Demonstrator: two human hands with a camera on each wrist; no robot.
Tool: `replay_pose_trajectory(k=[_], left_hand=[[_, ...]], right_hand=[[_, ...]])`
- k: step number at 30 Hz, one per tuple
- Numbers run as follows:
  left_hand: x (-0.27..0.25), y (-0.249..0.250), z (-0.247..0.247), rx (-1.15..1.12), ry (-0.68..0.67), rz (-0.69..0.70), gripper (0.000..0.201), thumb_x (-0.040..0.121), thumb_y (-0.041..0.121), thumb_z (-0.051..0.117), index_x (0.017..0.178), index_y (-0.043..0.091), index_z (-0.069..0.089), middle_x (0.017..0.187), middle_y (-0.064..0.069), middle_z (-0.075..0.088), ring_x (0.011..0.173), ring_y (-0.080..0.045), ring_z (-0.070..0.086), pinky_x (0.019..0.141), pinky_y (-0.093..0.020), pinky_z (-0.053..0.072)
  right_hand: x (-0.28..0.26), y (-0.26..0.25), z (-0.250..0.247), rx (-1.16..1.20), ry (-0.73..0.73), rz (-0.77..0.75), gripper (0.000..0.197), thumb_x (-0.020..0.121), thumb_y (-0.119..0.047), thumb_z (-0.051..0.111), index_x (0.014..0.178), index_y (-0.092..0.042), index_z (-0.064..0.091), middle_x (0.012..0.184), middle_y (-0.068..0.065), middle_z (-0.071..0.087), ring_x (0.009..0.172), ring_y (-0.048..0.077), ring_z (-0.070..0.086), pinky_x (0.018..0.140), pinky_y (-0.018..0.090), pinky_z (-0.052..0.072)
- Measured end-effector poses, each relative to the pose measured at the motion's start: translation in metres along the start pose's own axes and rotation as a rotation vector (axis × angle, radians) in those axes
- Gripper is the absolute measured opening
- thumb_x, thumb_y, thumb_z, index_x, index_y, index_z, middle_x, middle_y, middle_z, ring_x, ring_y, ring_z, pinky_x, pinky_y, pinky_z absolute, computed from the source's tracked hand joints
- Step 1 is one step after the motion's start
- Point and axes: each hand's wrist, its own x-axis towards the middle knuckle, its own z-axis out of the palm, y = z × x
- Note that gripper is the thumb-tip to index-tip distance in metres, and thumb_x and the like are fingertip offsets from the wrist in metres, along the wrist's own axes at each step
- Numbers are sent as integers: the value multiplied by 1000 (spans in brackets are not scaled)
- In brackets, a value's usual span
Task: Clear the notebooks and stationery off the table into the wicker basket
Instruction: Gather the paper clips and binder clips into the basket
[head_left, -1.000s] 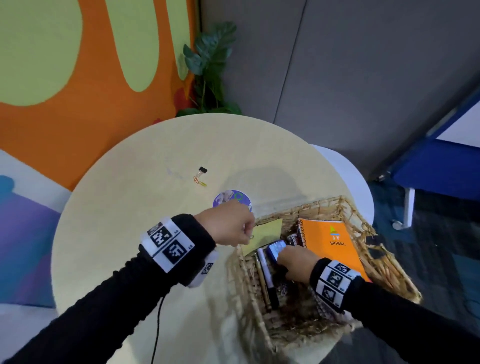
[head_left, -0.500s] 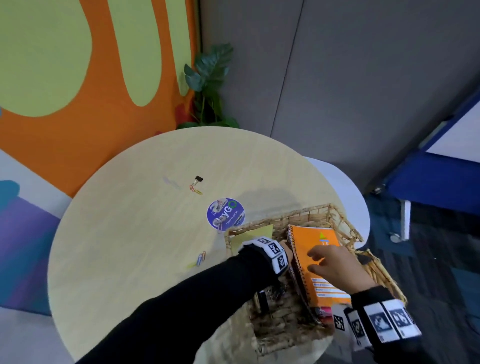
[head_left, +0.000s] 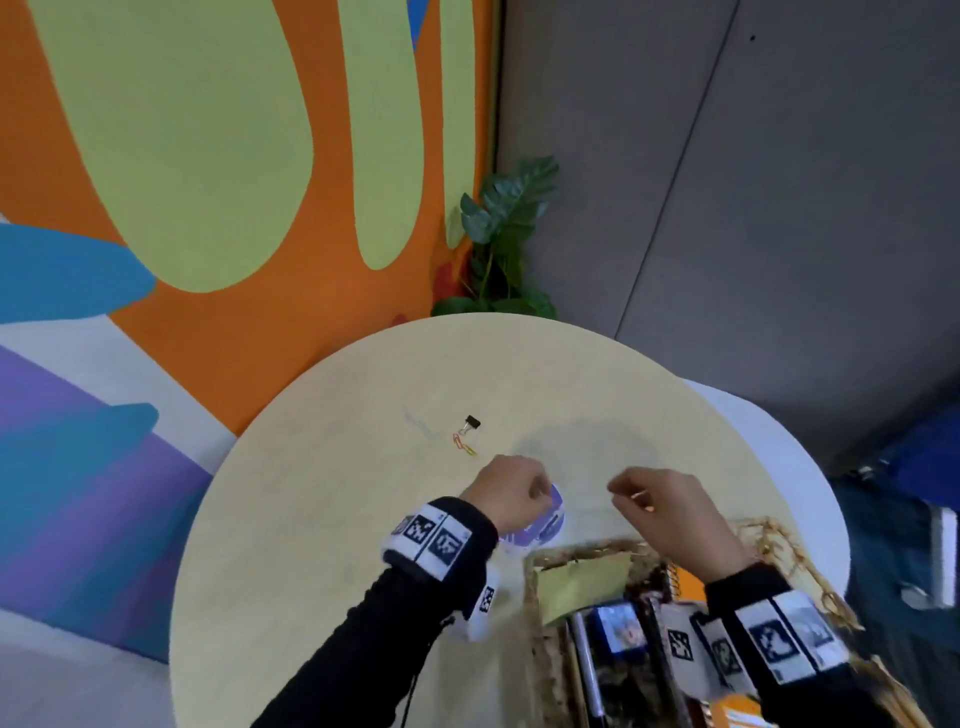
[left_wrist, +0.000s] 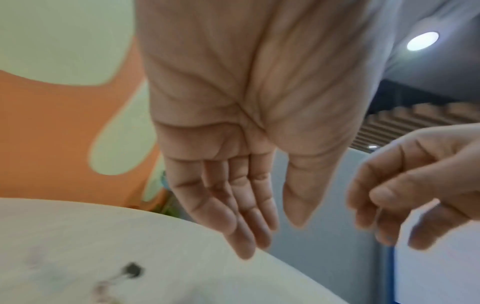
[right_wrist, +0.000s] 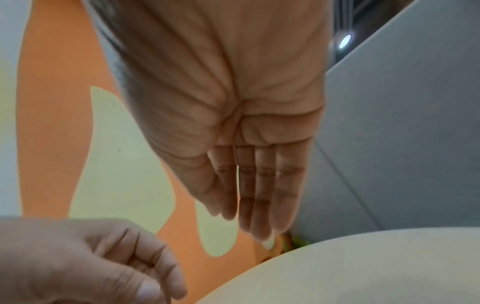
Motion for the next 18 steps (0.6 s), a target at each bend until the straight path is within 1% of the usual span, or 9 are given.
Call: replay_pose_trajectory(k=[2, 3, 5, 8, 11, 14, 16, 17, 18], left_hand=[[7, -43, -12, -62, 102, -88, 21, 85, 18, 56, 101, 11, 67, 102, -6, 71, 94, -22, 65, 84, -27, 50], [11, -63, -17, -76, 143, -142, 21, 85, 18, 56, 103, 12, 66, 100, -5, 70, 89, -19, 64, 81, -24, 48], [18, -99, -24, -102, 203, -234, 20, 85, 17, 56, 102, 14, 65, 94, -1, 65, 83, -15, 58, 76, -19, 42], [28, -143, -27, -104, 237, -315, 9, 85, 16, 54, 91, 23, 58, 90, 4, 60, 83, -15, 57, 75, -20, 41], [39, -176, -27, -83, 230, -363, 12, 85, 15, 55, 88, 26, 50, 91, 4, 59, 86, -16, 57, 83, -26, 46], [51, -202, -29, -84, 251, -408, 14, 85, 15, 56, 93, 25, 50, 93, 5, 57, 84, -15, 53, 87, -29, 47], [60, -217, -32, -73, 268, -418, 18, 86, 14, 54, 103, 18, 58, 95, 4, 56, 85, -15, 52, 87, -29, 46], [65, -223, -35, -60, 274, -415, 23, 86, 12, 54, 109, 14, 59, 97, 3, 57, 86, -16, 53, 87, -29, 46], [70, -229, -38, -46, 284, -407, 27, 86, 11, 53, 112, 12, 59, 100, 1, 59, 90, -18, 56, 86, -29, 46]], right_hand=[[49, -24, 14, 35, 12, -73, 11, 85, -10, 62, 91, -10, 72, 88, 3, 76, 79, 21, 69, 77, 31, 52], [75, -34, 23, 41, -7, -101, 13, 85, -10, 61, 92, -9, 71, 91, 5, 76, 81, 23, 69, 79, 30, 51], [123, -50, 47, 12, -79, -124, 19, 86, -9, 57, 101, -8, 69, 102, 8, 73, 93, 26, 67, 85, 30, 48], [181, -64, 86, -94, -221, -139, 32, 89, -8, 51, 120, -9, 59, 124, 11, 62, 111, 29, 59, 95, 31, 44], [217, -68, 121, -189, -350, -143, 41, 89, 0, 46, 128, -10, 50, 134, 14, 48, 117, 33, 54, 98, 36, 43], [241, -63, 146, -275, -421, -180, 55, 86, 7, 43, 137, -13, 44, 146, 14, 37, 126, 33, 47, 104, 38, 43], [251, -61, 155, -321, -453, -224, 51, 89, 2, 43, 137, -16, 45, 154, 11, 28, 135, 32, 37, 109, 40, 38], [255, -60, 159, -339, -464, -241, 45, 90, -3, 43, 134, -15, 49, 154, 10, 29, 134, 32, 37, 109, 40, 38], [258, -60, 163, -355, -473, -253, 39, 91, -7, 45, 128, -13, 54, 150, 12, 35, 131, 33, 40, 107, 39, 38]])
